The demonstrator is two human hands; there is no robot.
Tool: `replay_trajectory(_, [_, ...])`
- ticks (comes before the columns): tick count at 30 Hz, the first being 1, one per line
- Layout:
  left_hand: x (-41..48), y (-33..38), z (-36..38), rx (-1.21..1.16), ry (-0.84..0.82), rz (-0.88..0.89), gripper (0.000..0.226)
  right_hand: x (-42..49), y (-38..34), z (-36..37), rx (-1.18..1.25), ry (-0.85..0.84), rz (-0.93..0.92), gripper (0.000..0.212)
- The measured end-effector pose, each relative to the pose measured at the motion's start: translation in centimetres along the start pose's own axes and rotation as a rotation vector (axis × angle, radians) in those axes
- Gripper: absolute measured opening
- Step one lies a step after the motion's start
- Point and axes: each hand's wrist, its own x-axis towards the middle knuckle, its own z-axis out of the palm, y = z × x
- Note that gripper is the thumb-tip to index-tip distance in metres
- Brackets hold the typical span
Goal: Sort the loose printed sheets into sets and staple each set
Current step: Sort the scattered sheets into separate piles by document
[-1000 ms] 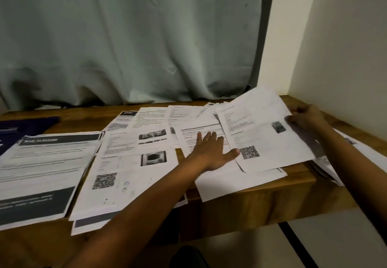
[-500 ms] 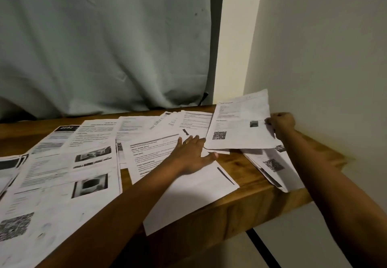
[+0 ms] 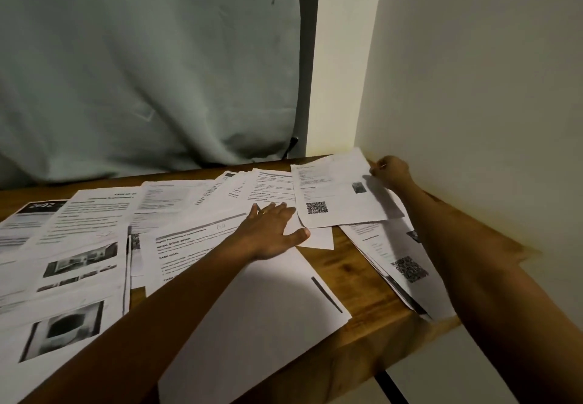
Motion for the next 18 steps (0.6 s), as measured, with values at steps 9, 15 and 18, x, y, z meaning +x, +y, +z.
replay_trajectory(9, [2.0,0.1,2.0,0.030,-0.029,-0.005,0.074,-7.6,-3.0,0.1,-0.384,-0.741,-0.586,0.072])
replay_trajectory(15, [2.2,0.0,2.8,0.055,0.020,-0.031,0.079,-4.9,-1.1,0.6,-0.504,-0.824,-0.456,0.061])
replay_trajectory(18, [2.2,0.0,3.0,0.066,0.025,-0.046,0.079,-2.4,-0.4,1.2,-0.512,-0.814,-0.402,0.057])
